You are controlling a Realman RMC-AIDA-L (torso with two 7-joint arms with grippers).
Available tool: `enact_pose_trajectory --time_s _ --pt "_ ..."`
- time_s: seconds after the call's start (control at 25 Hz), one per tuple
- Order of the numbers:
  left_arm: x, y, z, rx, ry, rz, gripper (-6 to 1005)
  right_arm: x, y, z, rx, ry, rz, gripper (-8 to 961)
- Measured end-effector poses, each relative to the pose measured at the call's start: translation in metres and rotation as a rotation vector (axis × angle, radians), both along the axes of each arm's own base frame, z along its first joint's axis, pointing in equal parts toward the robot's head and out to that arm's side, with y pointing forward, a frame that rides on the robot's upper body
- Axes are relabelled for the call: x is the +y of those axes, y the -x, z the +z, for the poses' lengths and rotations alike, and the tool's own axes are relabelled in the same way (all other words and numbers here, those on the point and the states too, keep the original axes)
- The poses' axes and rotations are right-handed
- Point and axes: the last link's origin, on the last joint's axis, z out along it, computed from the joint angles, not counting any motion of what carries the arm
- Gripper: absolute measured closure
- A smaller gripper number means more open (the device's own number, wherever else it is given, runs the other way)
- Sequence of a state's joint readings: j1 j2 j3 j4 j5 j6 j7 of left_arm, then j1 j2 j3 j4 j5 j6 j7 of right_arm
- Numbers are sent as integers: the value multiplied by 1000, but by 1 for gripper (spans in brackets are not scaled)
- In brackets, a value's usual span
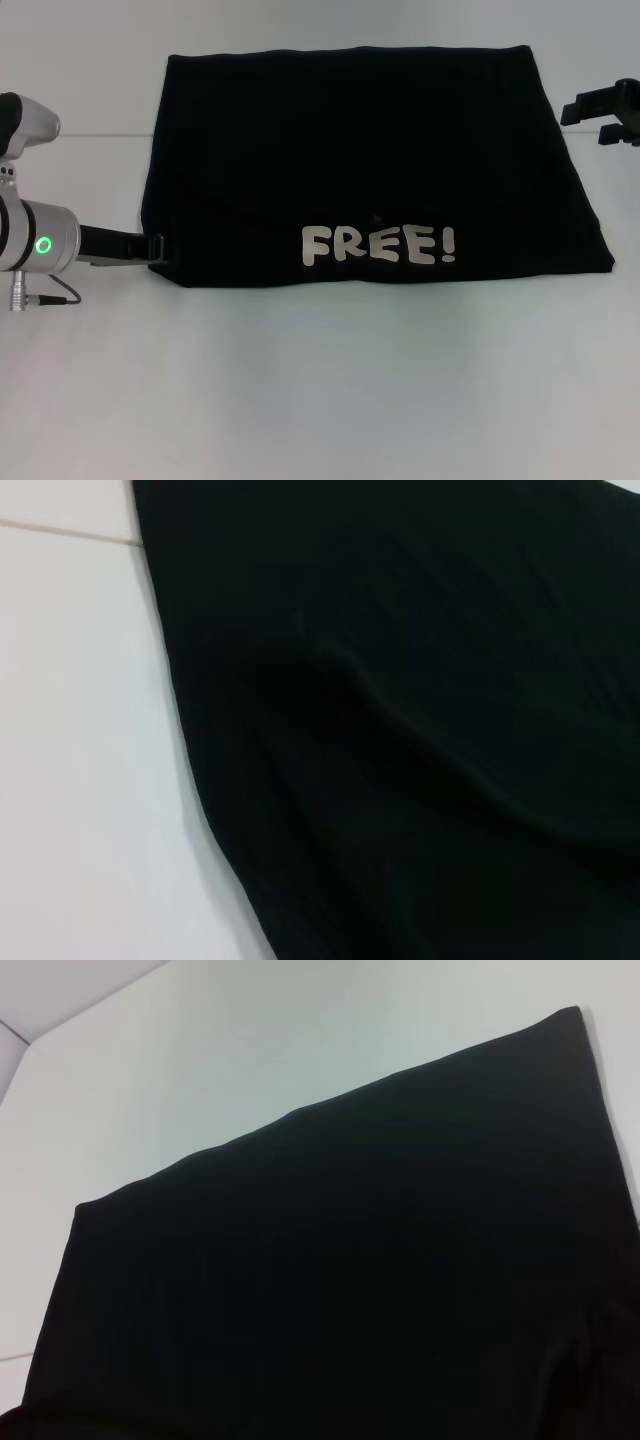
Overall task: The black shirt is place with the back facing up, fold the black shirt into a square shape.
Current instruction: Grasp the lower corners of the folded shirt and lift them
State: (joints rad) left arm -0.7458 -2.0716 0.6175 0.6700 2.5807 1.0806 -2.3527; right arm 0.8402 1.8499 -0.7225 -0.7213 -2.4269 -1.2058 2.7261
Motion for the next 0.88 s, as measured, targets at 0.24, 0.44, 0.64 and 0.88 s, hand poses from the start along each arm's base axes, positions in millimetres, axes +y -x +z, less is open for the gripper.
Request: enact_pose_trajectory --time_s 0.24,0.44,0.64,0.88 --pt "-1 -1 2 -15 14 8 994 -4 -2 -2 -13 34 14 249" --pt "1 -10 11 -101 57 46 994 -19 -14 -2 -66 124 16 249" --pt "6 -19 21 -151 58 42 994 -34 -36 -3 -158 190 -2 249" --pt "9 -21 19 -146 46 43 993 -41 -52 -3 -174 168 -18 249"
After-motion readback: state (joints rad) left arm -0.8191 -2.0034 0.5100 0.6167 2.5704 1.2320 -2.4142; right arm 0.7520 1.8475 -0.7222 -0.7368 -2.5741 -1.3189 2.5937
